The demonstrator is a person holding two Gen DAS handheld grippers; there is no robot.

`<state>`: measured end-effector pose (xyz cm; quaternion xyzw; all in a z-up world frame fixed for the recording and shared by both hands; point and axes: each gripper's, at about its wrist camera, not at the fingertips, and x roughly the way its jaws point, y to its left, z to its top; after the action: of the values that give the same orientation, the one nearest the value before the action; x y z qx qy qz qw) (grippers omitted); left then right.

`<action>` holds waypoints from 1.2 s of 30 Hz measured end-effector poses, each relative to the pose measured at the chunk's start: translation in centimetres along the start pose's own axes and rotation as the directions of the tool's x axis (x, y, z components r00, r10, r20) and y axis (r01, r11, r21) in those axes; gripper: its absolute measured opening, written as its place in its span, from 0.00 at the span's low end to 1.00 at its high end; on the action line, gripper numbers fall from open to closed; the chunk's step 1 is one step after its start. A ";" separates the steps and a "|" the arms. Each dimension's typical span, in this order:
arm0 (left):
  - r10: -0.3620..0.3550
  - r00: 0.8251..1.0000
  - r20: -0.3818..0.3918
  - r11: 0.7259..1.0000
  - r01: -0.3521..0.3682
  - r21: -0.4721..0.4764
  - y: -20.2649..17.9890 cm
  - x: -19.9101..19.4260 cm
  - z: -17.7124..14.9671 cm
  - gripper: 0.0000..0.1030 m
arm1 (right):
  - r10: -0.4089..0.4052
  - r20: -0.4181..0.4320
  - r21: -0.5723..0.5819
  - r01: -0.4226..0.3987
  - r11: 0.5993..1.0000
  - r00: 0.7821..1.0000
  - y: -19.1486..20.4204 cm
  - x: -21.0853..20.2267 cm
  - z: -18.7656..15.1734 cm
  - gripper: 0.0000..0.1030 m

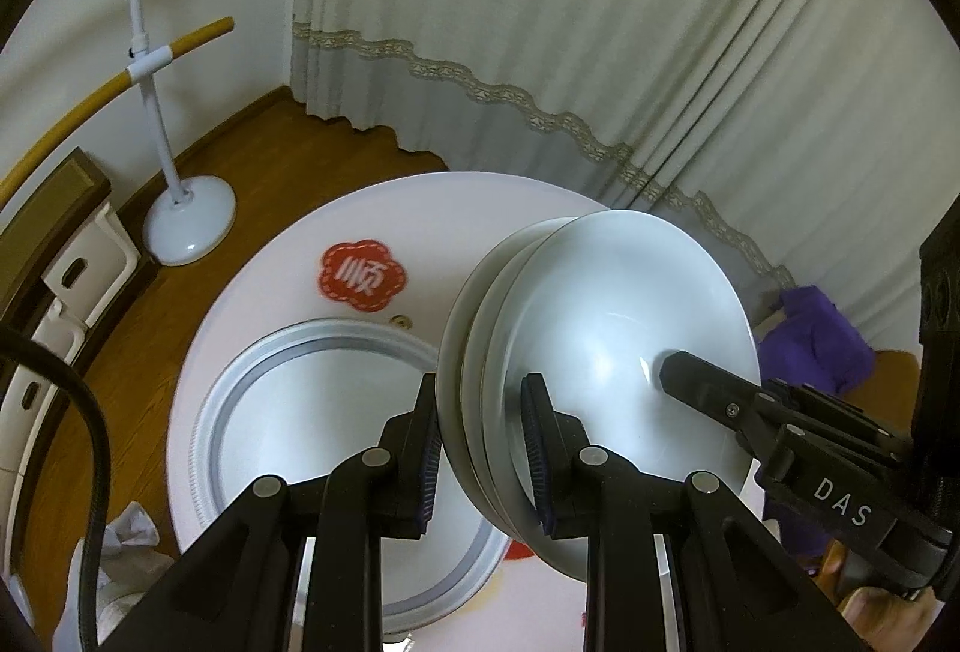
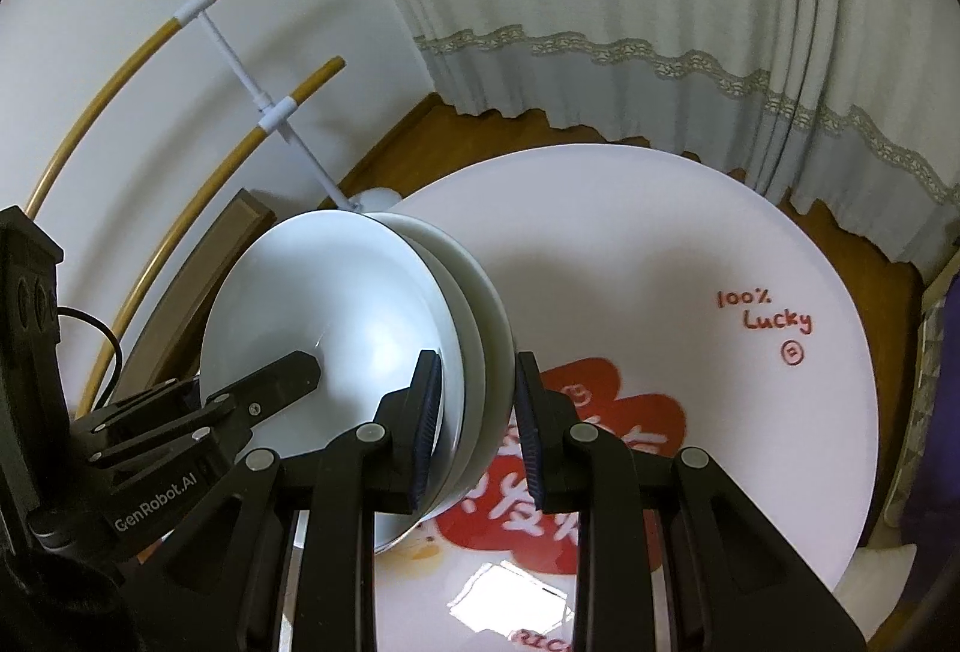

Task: Organize plates and bowls
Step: 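Carry the bowl stack with both grippers over the grey-rimmed plate stack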

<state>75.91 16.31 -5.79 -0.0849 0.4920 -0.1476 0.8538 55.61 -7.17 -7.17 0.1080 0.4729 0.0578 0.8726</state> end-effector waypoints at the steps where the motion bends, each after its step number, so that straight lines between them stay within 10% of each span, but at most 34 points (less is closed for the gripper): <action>1: 0.001 1.000 0.001 1.000 -0.001 -0.003 0.3 -0.4 -0.2 0.21 | 0.002 -0.002 -0.005 -0.002 1.000 1.000 0.4 0.0 -0.1 0.24; 36: 0.046 0.998 -0.041 0.994 -0.050 -0.100 10.4 -3.9 -4.9 0.21 | 0.033 -0.104 -0.069 -0.041 0.997 0.994 9.1 5.7 -4.2 0.24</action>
<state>71.54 27.40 -8.10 -0.1132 0.5171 -0.1039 0.8420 55.24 3.40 -11.83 0.0823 0.5129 0.0963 0.8491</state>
